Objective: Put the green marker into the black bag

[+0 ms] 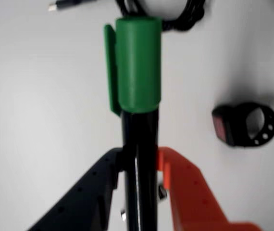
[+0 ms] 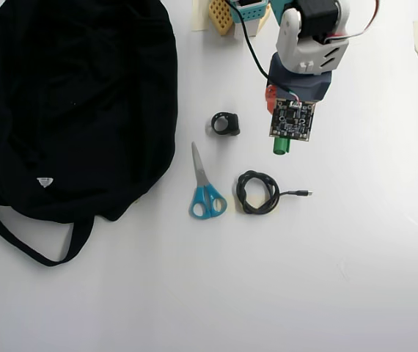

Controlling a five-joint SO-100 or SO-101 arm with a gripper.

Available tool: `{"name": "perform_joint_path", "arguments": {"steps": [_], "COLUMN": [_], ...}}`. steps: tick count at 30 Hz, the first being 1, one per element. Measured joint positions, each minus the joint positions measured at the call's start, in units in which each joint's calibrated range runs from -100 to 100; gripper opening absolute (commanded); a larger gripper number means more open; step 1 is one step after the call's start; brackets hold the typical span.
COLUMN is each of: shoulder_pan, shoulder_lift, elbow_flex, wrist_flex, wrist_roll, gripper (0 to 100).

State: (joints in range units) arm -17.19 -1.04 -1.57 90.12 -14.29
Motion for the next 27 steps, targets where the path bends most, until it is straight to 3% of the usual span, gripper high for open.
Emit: {"name": "perform_joint_path", "arguments": {"steps": [12,27], "shoulder_pan": [5.51,29.24], "shoulder_lift": [-7.47,-13.20], "elbow_flex": [0.00,0.00], "wrist_flex": [7.47,7.73], "wrist_roll": [3.17,3.81], "gripper": [2,2]}}
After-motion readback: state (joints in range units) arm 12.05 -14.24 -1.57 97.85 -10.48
